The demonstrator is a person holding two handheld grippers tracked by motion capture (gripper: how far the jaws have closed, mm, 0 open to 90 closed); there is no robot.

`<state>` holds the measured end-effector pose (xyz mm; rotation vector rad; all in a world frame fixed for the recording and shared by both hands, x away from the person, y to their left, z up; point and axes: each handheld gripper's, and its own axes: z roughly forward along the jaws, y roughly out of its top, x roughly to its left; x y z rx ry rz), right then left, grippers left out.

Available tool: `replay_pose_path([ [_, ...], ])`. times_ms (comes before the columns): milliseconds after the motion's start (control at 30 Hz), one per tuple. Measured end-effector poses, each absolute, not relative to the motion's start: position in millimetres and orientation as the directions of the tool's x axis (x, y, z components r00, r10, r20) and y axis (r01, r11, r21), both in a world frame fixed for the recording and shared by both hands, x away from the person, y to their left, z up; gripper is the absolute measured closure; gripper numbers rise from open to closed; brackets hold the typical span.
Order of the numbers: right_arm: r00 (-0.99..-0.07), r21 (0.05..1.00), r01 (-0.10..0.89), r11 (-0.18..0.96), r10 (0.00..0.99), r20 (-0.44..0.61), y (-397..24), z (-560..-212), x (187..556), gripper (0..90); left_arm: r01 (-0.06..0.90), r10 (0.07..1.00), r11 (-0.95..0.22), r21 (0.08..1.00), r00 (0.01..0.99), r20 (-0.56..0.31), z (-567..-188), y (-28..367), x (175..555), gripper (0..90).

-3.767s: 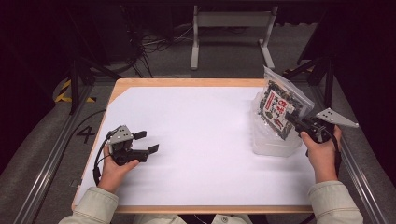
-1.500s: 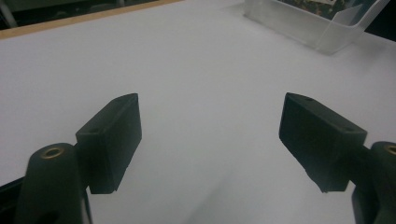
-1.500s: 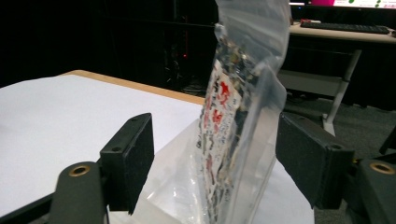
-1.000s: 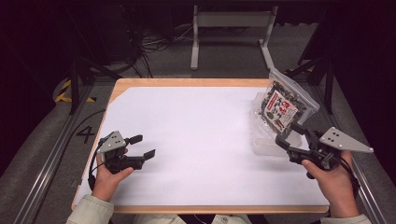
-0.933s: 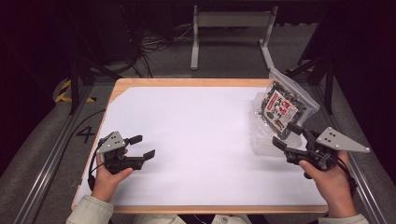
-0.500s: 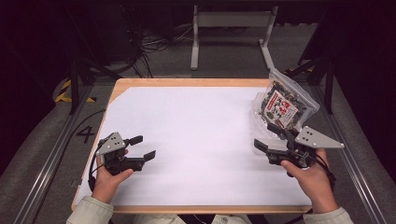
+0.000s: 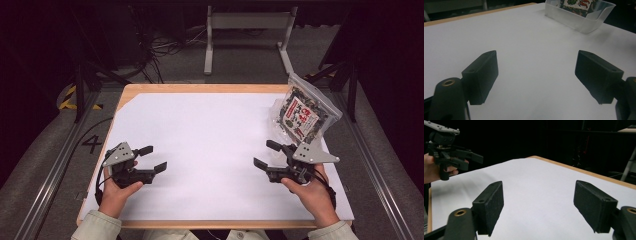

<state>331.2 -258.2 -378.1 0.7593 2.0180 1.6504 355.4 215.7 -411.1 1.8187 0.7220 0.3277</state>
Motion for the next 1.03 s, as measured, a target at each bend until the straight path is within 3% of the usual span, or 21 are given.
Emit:
replay_pose_path([
  [733, -0.759, 0.952, 0.216, 0.215, 0.651, 0.025, -247.5, -442.7, 335.8, 34.0, 0.329, 0.628, -0.223, 0.918, 0.768, -0.123, -422.3, 216.9, 360.2, 20.5],
  [1033, -0.754, 0.957, 0.212, 0.2, 0.656, 0.03, -248.7, -443.5, 335.5, 34.1, 0.333, 0.633, -0.235, 0.913, 0.766, -0.116, -425.7, 216.1, 360.7, 20.5],
])
